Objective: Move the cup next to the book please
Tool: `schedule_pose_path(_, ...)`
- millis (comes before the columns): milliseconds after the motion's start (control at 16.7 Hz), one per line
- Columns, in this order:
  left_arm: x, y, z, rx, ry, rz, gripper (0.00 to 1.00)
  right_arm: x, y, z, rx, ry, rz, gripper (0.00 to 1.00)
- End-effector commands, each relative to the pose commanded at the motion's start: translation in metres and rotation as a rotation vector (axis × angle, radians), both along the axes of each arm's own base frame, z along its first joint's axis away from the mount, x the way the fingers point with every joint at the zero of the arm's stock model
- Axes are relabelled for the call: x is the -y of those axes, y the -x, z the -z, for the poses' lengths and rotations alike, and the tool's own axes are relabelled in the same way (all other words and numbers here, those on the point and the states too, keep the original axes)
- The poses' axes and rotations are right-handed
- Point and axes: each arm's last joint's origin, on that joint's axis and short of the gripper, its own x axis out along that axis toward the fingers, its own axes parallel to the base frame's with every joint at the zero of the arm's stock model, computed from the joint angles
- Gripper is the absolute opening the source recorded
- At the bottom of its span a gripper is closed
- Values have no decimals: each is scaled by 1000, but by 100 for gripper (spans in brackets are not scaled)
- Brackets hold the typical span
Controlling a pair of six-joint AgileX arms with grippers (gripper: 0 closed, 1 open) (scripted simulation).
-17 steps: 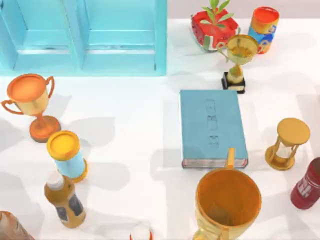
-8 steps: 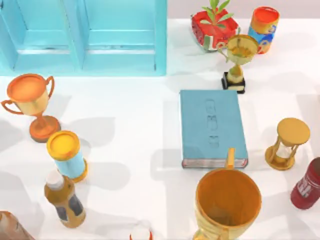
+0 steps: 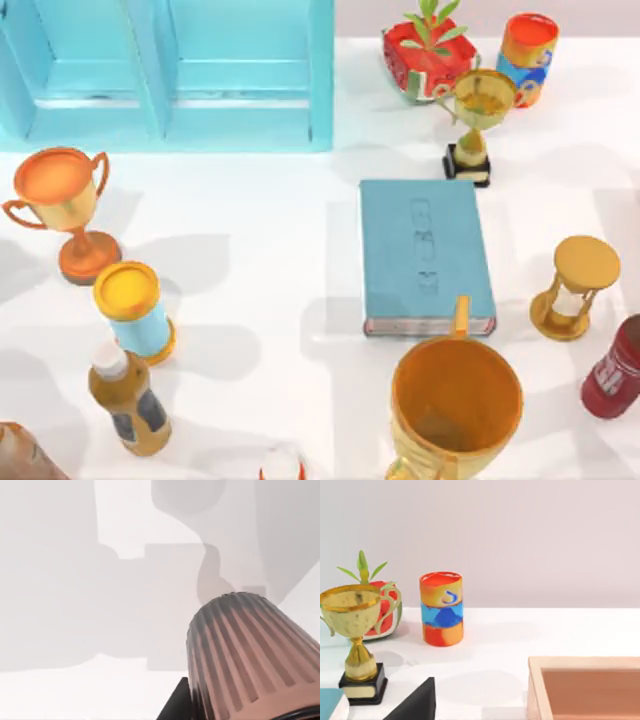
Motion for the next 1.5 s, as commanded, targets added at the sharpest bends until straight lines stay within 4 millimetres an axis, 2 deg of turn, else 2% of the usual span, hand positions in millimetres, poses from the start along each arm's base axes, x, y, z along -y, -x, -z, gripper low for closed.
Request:
schedule_pose_path(240,1,0,-26,8,-8,7,0,0,0,0,0,0,0,100)
schedule_pose_path(480,1,0,-24,5,-5,7,0,0,0,0,0,0,0,100)
schedule_pose_path(600,1,-6,-30,16,-23,-3,0,0,0,0,0,0,0,100)
schedule_pose_path(780,3,-32,-51,63,-81,-43,0,0,0,0,0,0,0,100)
schedule_pose_path(960,16,-72,-79,141,-133,-127,0,0,0,0,0,0,0,100)
schedule_pose_path(1200,59,-131,-114,248,-129,-314,0,0,0,0,0,0,0,100)
schedule_pose_path(1320,91,-159,-126,284,-90,-443,0,0,0,0,0,0,0,100)
schedule_pose_path(1500,151,-192,-135,297,-2,-672,0,0,0,0,0,0,0,100)
